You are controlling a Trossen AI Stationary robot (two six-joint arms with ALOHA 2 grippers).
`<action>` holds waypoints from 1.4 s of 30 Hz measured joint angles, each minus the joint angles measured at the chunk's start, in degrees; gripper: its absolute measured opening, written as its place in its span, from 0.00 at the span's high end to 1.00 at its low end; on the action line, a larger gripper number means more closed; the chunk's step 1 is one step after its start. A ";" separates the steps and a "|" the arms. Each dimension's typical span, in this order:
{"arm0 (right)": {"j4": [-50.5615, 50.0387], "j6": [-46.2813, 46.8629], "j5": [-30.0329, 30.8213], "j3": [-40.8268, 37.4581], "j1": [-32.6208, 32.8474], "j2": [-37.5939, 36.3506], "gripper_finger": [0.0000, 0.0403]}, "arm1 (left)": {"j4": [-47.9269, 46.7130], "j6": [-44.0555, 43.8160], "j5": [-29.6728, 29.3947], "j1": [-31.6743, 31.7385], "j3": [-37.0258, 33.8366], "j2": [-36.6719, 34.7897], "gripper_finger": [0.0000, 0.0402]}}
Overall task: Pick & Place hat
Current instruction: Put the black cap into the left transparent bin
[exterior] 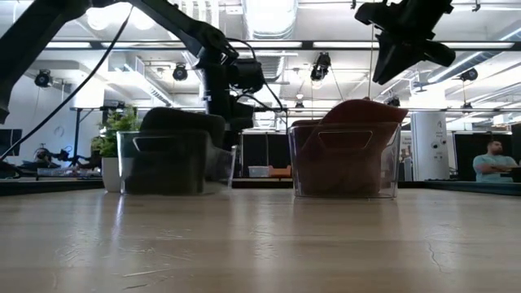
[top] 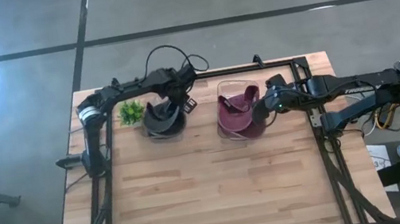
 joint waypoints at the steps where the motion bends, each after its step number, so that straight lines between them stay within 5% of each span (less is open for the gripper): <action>1: -0.24 -0.13 0.02 -0.03 0.00 0.00 0.87 | 0.26 -0.17 0.04 -0.02 -0.54 -0.14 0.70; 19: -1.31 -2.07 0.04 -0.33 0.00 0.00 0.87 | 4.00 -1.86 0.69 -0.30 -2.11 -1.31 0.70; 32: -2.63 -1.33 -0.91 -1.48 0.35 -0.02 0.87 | 21.12 -9.64 4.15 -0.54 -0.86 -0.37 0.70; 42: -2.63 -1.87 -0.92 -1.55 0.66 -0.04 0.87 | 13.71 4.55 -4.39 -0.51 4.00 -3.57 0.70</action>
